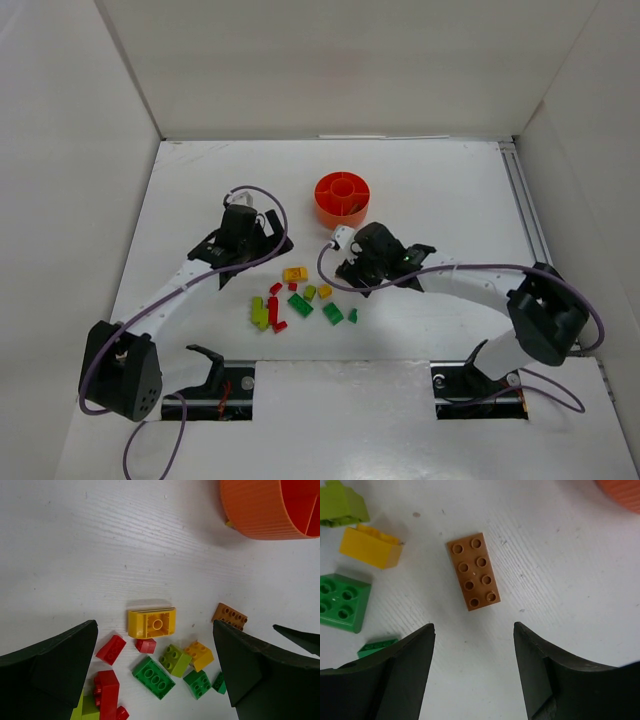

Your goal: Sort the legos into containers by color

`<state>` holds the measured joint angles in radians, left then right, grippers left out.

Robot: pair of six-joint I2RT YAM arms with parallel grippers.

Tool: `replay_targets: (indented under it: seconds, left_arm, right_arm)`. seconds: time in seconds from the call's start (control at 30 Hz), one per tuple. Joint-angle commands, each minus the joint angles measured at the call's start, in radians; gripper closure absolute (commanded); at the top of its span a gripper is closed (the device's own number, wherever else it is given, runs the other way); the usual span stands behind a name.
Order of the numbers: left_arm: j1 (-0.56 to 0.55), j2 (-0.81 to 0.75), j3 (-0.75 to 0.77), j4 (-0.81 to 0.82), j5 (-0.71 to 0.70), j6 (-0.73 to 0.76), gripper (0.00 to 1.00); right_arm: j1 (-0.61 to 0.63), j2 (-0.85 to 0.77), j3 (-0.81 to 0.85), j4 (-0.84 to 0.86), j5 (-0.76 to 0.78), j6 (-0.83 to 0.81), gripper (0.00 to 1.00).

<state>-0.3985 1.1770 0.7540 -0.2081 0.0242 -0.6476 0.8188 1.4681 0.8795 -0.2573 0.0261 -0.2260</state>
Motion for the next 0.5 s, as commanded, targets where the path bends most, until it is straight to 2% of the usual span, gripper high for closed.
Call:
replay_targets:
  seconds: [0.0, 0.13, 0.47]
  left_arm:
    - [-0.005, -0.043, -0.024, 0.003, 0.013, -0.018, 0.01]
    - [-0.005, -0.063, -0.045, 0.003, 0.022, -0.027, 0.01]
    - [-0.005, -0.093, -0.054, -0.027, -0.010, -0.037, 0.01]
  right_arm:
    - [0.011, 0.061, 0.076, -0.053, -0.002, -0.036, 0.30]
    - [0.023, 0.159, 0.124, -0.042, 0.009, -0.059, 0.30]
    - [0.023, 0.267, 0.171, -0.004, 0.021, -0.069, 0.30]
